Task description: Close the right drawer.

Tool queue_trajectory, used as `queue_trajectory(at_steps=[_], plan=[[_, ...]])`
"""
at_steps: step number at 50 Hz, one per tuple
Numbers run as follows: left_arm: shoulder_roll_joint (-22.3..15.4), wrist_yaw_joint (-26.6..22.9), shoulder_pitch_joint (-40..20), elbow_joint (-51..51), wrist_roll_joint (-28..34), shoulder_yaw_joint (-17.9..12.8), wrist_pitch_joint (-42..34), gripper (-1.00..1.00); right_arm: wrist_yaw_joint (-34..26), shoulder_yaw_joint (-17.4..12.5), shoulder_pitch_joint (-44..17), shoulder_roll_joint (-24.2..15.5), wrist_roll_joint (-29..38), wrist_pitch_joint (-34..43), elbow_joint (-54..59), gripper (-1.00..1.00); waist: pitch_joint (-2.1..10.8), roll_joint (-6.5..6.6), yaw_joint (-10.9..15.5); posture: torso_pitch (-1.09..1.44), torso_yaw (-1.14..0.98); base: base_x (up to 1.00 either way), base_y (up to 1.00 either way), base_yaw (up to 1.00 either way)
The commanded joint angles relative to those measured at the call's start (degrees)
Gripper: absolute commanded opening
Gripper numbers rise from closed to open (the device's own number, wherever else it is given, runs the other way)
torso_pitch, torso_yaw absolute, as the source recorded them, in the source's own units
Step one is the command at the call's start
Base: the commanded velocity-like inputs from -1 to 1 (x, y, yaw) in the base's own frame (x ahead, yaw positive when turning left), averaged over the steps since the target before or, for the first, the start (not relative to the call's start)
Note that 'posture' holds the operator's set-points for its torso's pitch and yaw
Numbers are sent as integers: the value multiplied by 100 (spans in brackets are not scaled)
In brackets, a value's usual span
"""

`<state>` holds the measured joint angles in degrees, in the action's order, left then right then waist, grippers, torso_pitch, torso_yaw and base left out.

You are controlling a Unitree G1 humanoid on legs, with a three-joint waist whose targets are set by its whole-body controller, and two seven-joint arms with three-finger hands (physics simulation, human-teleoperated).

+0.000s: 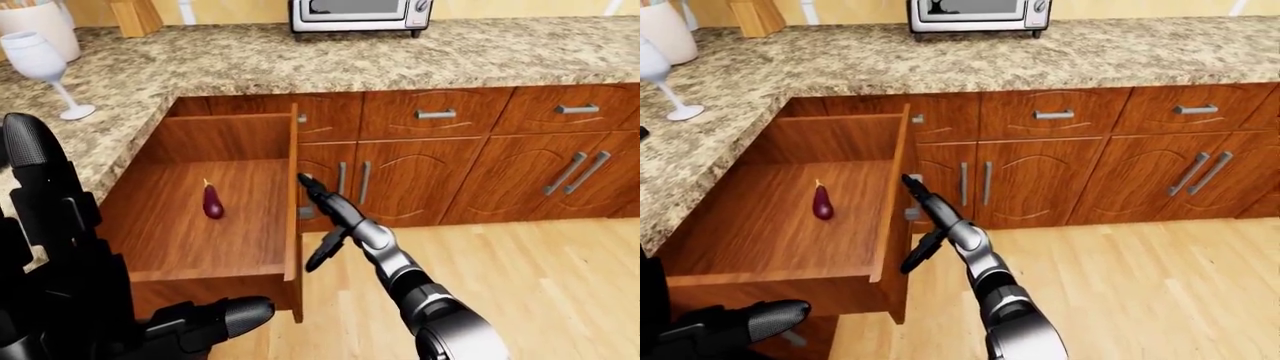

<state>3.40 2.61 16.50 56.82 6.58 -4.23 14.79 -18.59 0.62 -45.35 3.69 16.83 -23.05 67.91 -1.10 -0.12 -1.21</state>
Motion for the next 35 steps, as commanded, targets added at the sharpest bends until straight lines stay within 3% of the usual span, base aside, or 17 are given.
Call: queue_trajectory(at_steps=[1, 35], plan=[[-6, 6, -43, 191, -1, -3, 84, 100, -410, 253, -213, 224, 202, -393, -182, 100, 114, 18, 63, 0, 0, 0, 0, 0], [1, 2, -59, 195, -17, -17, 66, 100, -620, 375, -374, 678, 439, -299, 7, 100, 85, 44, 55, 0, 0, 0, 0, 0]])
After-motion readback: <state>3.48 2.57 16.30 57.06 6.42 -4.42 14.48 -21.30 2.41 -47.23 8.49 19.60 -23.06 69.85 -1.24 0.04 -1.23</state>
